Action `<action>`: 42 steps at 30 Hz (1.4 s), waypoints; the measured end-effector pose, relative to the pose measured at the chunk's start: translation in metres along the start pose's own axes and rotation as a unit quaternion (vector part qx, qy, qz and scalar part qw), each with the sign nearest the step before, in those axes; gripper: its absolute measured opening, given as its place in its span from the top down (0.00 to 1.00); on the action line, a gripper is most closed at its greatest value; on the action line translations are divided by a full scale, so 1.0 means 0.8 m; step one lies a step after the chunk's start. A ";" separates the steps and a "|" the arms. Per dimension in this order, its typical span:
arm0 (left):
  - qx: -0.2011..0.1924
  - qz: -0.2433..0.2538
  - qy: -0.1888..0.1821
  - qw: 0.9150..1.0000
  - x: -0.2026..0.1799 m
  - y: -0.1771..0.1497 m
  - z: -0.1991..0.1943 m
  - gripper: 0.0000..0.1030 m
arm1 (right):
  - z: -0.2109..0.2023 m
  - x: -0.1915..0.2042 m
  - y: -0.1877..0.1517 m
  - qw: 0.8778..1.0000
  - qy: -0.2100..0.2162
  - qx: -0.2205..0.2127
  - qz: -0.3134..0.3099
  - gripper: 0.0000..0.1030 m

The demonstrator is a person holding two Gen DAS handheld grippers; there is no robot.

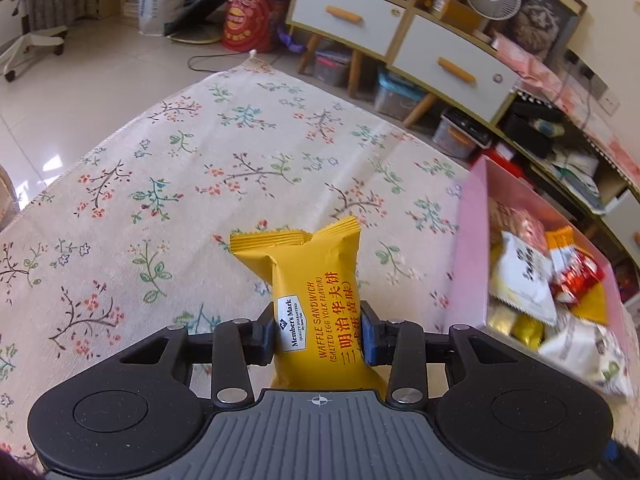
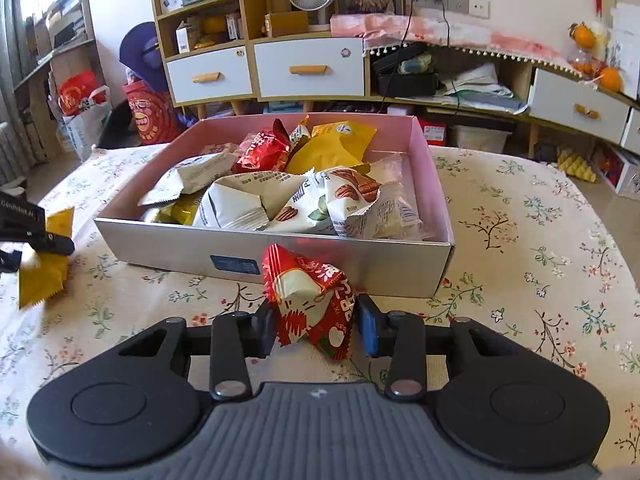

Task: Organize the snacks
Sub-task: 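Carry the yellow pack with the left tool while the right tool carries the candy pack over the box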

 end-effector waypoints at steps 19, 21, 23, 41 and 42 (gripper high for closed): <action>-0.026 0.118 -0.063 0.991 -0.066 0.033 -0.054 0.65 | -0.046 0.009 0.019 0.994 0.104 0.014 0.017 0.65; -0.035 0.130 -0.068 0.989 -0.077 0.040 -0.056 0.65 | -0.048 0.009 0.023 0.995 0.102 0.009 0.008 0.65; -0.038 0.139 -0.068 0.987 -0.086 0.047 -0.056 0.65 | -0.053 0.006 0.029 0.995 0.101 0.000 0.007 0.65; -0.047 0.204 -0.070 0.975 -0.172 0.123 0.021 0.64 | 0.015 -0.050 0.106 0.996 0.067 -0.045 0.043 0.64; -0.046 0.208 -0.071 0.974 -0.176 0.125 0.026 0.64 | 0.020 -0.051 0.109 0.996 0.069 -0.045 0.044 0.64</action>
Point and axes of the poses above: each gripper's, at about its wrist camera, not at the fingertips, and z roughly the way its jaws point, x to its left, y to its top, the point moved 6 cm from there along z, roughly the way its jaws point, and after that the axes turned 14 degrees about z, right-handed, at the moved point
